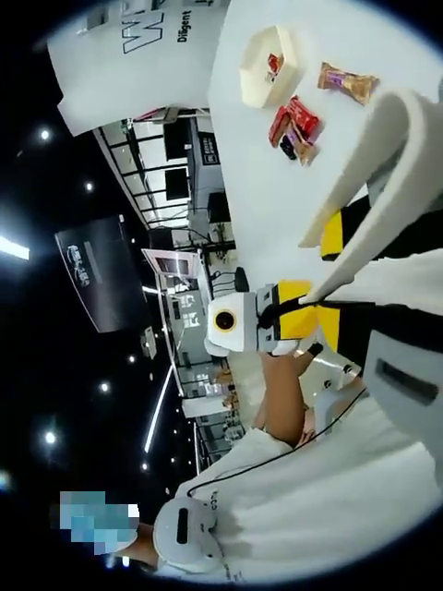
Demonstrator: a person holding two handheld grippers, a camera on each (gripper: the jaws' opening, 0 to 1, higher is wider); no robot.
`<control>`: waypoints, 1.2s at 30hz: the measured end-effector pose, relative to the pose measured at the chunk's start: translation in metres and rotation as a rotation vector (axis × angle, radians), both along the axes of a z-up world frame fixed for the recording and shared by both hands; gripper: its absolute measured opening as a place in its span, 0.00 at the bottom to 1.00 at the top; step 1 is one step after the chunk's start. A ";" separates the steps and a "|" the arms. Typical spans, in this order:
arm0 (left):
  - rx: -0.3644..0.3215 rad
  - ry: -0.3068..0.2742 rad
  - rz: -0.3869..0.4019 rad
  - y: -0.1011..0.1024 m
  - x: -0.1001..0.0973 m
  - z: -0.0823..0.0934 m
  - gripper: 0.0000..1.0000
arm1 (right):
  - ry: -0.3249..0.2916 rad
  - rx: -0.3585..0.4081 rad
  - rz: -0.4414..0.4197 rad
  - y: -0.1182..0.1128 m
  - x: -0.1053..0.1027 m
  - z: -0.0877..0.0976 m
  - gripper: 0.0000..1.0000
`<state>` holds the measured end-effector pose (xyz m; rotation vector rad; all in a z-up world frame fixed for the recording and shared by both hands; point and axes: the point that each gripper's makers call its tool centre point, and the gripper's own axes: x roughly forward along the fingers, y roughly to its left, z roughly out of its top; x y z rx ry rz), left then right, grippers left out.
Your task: Place the target food into the container with the food tongs after gripping and lifting it, then release it inside without dropping or visibly crushing the food.
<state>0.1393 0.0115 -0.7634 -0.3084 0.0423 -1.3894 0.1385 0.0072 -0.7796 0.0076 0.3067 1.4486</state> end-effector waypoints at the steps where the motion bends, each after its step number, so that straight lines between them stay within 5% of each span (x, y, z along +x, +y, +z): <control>1: -0.014 0.002 0.000 0.002 0.001 0.003 0.02 | 0.001 -0.005 -0.001 0.000 0.000 -0.001 0.07; 18: -0.072 0.014 -0.010 -0.004 0.002 0.013 0.03 | 0.058 0.088 -0.032 -0.006 0.007 0.008 0.07; 22: -0.075 0.025 -0.003 -0.004 0.005 0.013 0.03 | -0.004 0.086 -0.032 -0.007 0.006 0.014 0.05; 36: -0.066 -0.034 0.007 -0.010 0.003 0.020 0.02 | -0.037 0.063 -0.033 -0.012 0.003 0.021 0.04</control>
